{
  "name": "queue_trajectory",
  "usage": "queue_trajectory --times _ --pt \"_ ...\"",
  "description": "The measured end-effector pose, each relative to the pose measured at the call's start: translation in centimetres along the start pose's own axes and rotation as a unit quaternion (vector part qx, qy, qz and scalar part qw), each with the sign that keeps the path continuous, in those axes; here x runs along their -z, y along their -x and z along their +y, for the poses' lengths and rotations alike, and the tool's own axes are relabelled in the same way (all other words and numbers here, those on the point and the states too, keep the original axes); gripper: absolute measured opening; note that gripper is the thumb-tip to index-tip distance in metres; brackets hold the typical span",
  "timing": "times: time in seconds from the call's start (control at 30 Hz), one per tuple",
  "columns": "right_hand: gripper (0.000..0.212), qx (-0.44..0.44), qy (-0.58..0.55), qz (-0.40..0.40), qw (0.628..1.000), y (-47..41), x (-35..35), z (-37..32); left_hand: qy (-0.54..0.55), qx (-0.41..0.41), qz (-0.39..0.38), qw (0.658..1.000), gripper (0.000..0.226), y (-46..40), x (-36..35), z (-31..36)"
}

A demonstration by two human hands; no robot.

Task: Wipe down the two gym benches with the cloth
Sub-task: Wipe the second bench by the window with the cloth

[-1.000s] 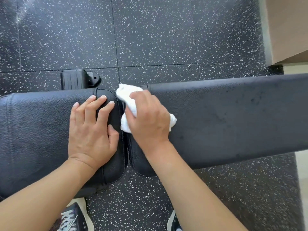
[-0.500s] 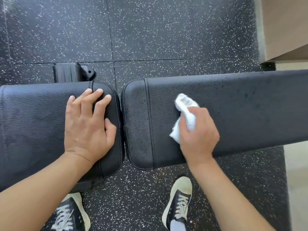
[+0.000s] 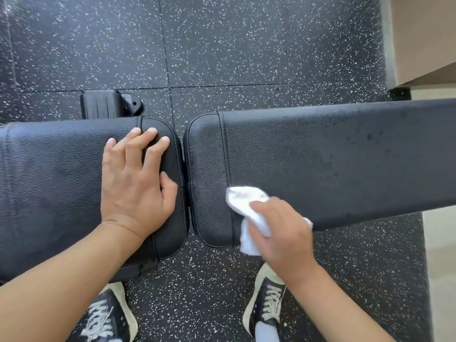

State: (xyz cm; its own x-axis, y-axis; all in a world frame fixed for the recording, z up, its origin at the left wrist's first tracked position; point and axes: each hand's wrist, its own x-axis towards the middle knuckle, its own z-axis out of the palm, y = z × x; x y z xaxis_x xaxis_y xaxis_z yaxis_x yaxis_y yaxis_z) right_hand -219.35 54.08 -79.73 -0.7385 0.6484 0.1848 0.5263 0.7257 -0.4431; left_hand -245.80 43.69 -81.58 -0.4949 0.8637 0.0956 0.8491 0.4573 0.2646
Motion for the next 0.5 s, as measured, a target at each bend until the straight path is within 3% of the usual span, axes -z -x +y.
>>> queue_trajectory --times 0.17,0.37,0.5 --pt "0.009 -0.099 0.015 0.055 0.993 0.3 -1.0 -0.6 -0.003 0.0 0.004 1.0 0.059 -0.1 0.1 0.0" --pt "0.013 0.027 0.017 0.044 0.999 -6.8 -4.6 -4.3 -0.003 0.002 0.0 1.0 0.059 0.0 0.2 0.1" --pt "0.014 -0.043 0.027 0.078 0.996 -14.7 -5.6 -4.3 -0.008 0.001 -0.003 1.0 0.059 0.0 0.3 0.2"
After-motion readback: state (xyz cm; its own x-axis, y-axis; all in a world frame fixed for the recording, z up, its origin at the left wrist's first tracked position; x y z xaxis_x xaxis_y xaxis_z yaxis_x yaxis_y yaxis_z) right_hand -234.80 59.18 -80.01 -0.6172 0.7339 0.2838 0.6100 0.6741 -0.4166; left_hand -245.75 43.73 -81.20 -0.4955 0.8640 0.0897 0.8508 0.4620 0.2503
